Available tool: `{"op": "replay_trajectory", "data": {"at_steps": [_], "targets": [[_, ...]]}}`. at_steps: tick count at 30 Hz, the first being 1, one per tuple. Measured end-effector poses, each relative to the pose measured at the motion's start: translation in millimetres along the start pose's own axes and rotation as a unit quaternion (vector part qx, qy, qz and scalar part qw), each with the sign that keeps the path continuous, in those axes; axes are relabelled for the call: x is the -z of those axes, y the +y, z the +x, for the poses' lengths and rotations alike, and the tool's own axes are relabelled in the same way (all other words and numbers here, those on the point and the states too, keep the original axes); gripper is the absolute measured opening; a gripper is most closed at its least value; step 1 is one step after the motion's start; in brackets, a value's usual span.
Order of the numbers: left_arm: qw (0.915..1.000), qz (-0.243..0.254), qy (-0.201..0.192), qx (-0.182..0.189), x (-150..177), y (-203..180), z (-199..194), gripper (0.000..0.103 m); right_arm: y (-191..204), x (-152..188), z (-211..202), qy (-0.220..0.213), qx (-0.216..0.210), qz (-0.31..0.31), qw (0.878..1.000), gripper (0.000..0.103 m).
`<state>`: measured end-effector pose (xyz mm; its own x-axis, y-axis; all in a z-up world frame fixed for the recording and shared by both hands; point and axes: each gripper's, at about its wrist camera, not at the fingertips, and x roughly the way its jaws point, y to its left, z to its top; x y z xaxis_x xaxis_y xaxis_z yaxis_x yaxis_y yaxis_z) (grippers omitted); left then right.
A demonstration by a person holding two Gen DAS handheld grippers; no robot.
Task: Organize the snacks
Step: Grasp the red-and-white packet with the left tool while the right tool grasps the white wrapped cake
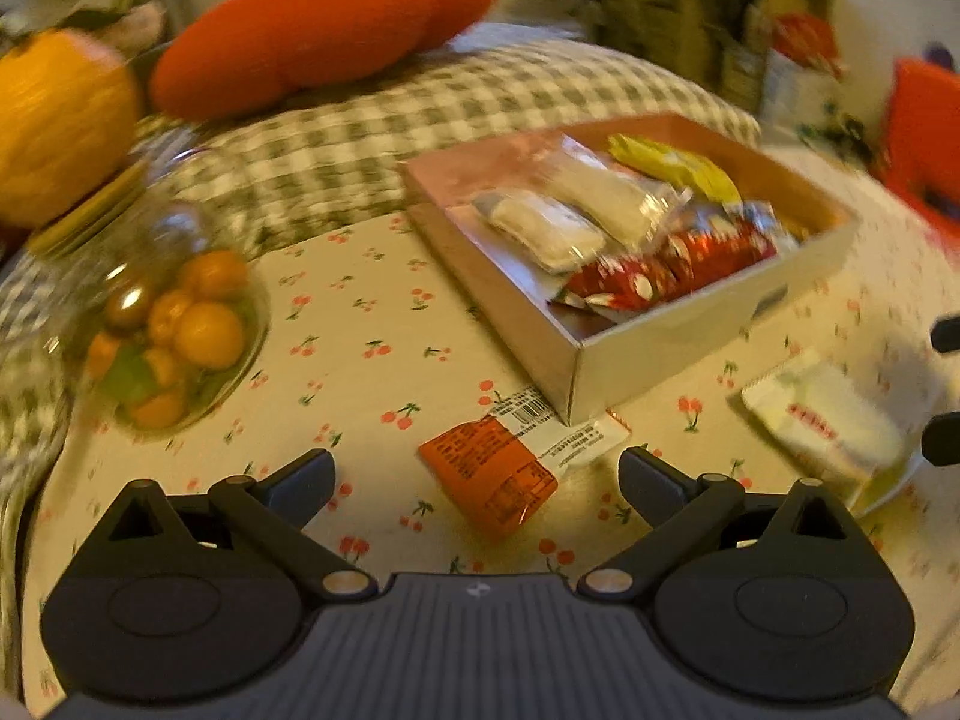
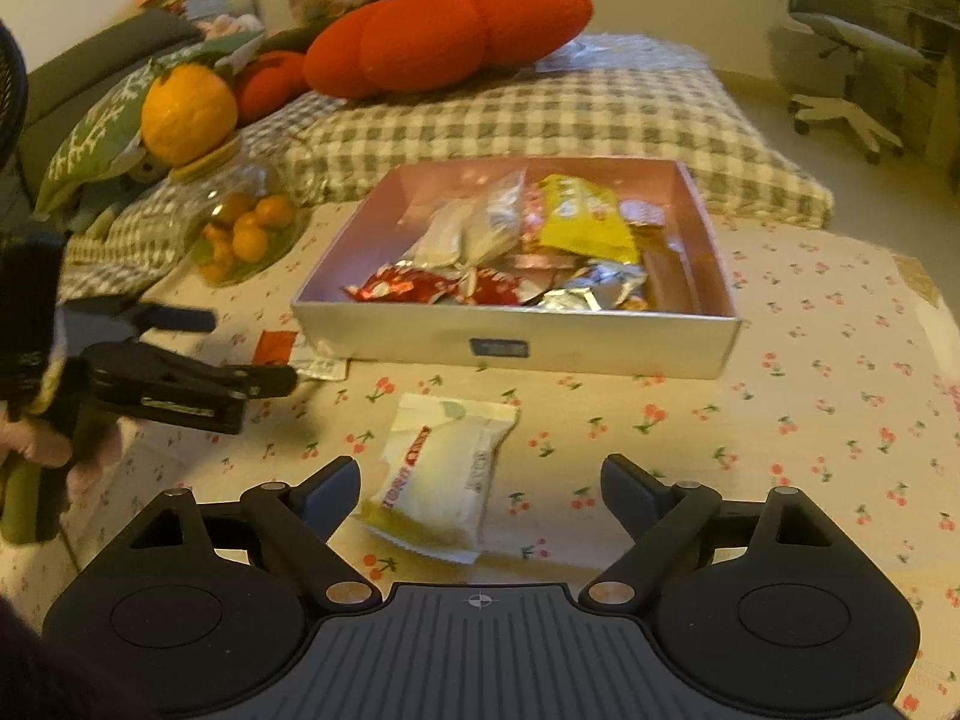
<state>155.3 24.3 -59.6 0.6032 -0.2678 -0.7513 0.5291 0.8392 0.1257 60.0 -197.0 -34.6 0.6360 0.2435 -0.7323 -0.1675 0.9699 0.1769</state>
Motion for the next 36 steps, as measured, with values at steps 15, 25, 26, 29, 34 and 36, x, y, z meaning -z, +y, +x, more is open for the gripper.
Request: {"op": "replay_trajectory", "data": {"at_steps": [15,25,26,29,34,36], "targets": [[0.9935,0.062,0.01,0.094,-8,4,13,0.049,27,8,42,0.025,0.007,-0.05,0.998,0.089],[0.9971,0.012,0.029,0.069,4,-5,-2,0.036,31,12,42,0.004,0.023,-0.081,0.996,0.06],[0.9973,0.005,0.031,0.067,7,-6,-5,0.036,30,12,41,0.005,0.021,-0.08,0.997,0.059],[0.9976,-0.016,0.039,0.054,12,-11,-12,0.036,29,11,40,0.008,0.016,-0.075,0.997,0.059],[0.9964,-0.053,0.062,0.023,18,-25,-22,0.036,25,15,35,0.014,0.015,-0.068,0.997,0.059],[0.9954,-0.066,0.068,0.014,20,-31,-27,0.036,23,17,32,0.016,0.016,-0.062,0.998,0.059]]}}
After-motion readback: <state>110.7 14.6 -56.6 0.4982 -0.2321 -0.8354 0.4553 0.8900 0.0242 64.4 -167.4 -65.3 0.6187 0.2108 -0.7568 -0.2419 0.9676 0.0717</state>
